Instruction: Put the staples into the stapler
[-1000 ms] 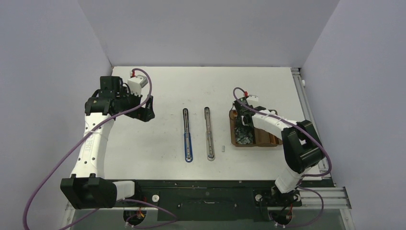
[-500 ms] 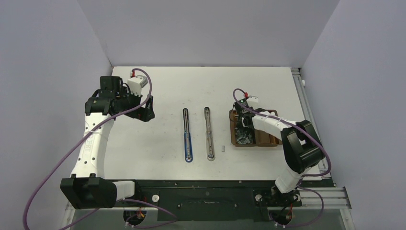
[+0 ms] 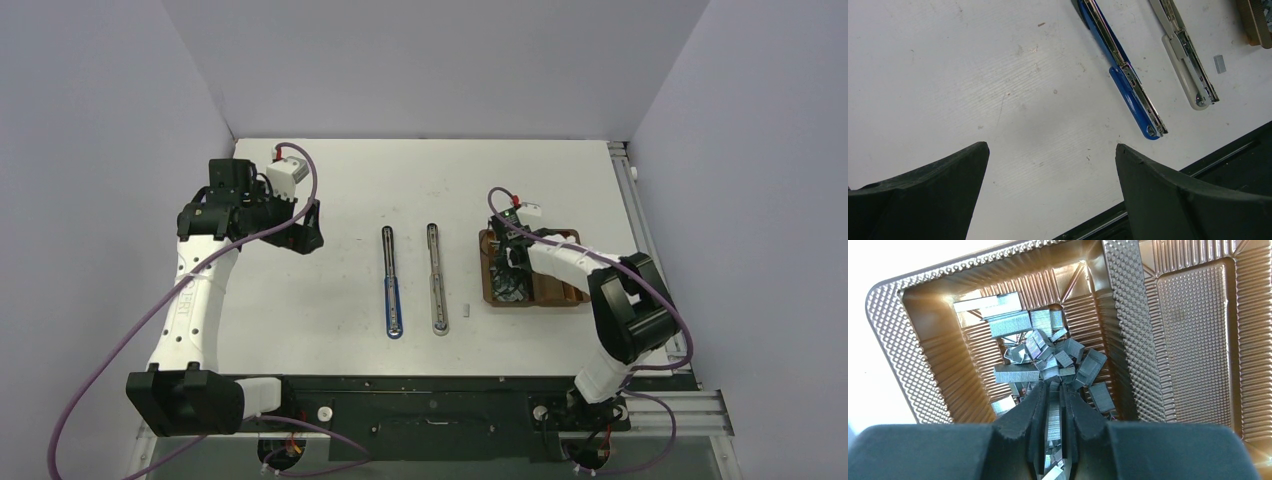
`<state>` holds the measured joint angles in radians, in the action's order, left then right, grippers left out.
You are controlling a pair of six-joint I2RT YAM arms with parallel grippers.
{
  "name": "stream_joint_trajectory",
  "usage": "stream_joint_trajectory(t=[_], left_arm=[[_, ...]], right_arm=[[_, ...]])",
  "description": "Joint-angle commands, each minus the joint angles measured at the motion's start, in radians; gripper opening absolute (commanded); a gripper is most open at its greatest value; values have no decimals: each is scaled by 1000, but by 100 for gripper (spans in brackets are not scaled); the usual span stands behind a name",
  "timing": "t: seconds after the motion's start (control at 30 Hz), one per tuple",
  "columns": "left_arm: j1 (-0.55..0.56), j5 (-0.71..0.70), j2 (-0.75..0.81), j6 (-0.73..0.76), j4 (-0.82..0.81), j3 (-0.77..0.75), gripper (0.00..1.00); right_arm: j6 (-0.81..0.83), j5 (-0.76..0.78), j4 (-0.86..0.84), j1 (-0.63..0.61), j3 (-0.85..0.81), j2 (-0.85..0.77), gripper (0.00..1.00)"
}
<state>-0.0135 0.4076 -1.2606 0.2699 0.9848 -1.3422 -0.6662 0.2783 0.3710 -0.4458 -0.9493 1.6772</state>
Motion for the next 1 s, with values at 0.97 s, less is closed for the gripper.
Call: stream_joint_trajectory(t=[0.97], left_arm=[[4,28,36,-3,2,-19,96]], right_arm=[[-31,198,160,-382,-240,-3,10]])
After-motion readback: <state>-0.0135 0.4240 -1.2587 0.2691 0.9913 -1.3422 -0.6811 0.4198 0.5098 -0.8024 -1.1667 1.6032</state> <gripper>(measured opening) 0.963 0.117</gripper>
